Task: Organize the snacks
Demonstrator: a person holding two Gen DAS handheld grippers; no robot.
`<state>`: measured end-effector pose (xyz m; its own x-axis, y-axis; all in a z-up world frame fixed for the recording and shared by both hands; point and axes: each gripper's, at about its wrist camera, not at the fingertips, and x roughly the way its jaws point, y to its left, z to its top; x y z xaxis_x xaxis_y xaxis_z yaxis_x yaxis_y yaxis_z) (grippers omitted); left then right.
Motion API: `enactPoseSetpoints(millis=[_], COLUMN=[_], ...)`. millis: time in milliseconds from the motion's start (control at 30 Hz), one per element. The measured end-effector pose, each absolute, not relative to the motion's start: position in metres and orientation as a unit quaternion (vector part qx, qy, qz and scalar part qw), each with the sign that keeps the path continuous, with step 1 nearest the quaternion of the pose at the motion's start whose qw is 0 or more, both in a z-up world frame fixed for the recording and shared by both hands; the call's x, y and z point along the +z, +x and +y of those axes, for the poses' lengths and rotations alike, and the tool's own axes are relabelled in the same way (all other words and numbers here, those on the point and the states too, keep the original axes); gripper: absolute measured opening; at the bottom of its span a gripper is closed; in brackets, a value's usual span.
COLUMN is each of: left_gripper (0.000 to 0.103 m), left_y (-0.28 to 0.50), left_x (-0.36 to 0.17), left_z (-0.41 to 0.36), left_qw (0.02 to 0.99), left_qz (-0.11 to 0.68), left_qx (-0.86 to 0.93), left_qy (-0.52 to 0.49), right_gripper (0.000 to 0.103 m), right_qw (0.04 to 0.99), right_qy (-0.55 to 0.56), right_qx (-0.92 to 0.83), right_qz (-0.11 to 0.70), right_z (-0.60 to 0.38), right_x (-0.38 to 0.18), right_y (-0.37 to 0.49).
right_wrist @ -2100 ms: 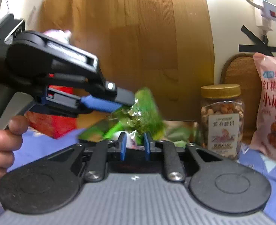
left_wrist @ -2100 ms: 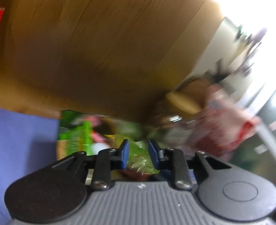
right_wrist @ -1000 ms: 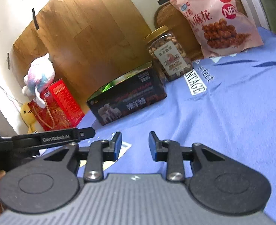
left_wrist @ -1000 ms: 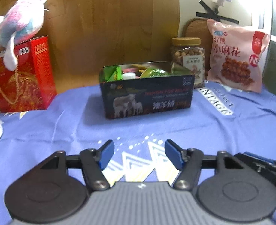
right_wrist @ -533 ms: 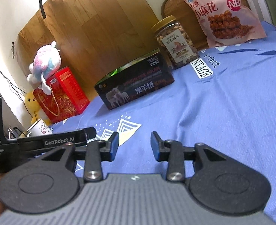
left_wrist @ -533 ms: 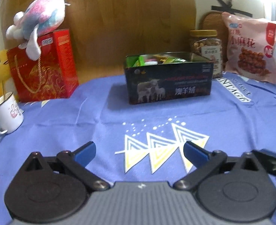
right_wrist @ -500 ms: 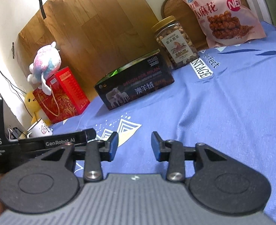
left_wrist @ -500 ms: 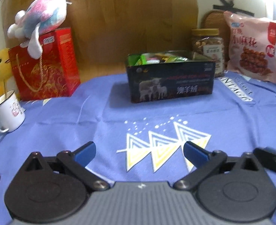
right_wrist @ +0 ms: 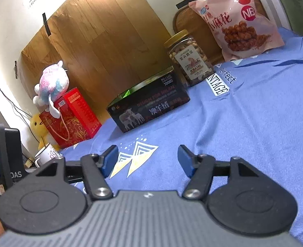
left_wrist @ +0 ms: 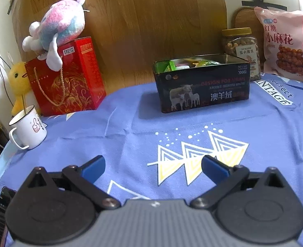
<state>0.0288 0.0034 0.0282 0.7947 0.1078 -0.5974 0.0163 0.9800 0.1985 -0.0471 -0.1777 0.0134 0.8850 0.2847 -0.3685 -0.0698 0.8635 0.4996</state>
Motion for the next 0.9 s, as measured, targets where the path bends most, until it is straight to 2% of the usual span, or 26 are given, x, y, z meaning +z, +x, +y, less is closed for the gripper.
enactPoseSetpoints(millis=[333,900], left_gripper=[0.103,0.103], left_y=[0.023,0.016], left_x=[0.033,0.038], left_z=[-0.003,-0.008], left_qw=[0.944,0.944], left_qz=[0.306,0.301], left_qx=[0.032,0.034], left_qy=[0.118,0.126], right_gripper=[0.074,0.075], right_qw=[0.946,0.948], right_qy=[0.237,0.246], right_qx=[0.084,0.069], right_qz=[0.203,0.189], right_z=[-0.175,-0.177], right_x=[0.016,0.016], right_y=[-0.053,-0.059])
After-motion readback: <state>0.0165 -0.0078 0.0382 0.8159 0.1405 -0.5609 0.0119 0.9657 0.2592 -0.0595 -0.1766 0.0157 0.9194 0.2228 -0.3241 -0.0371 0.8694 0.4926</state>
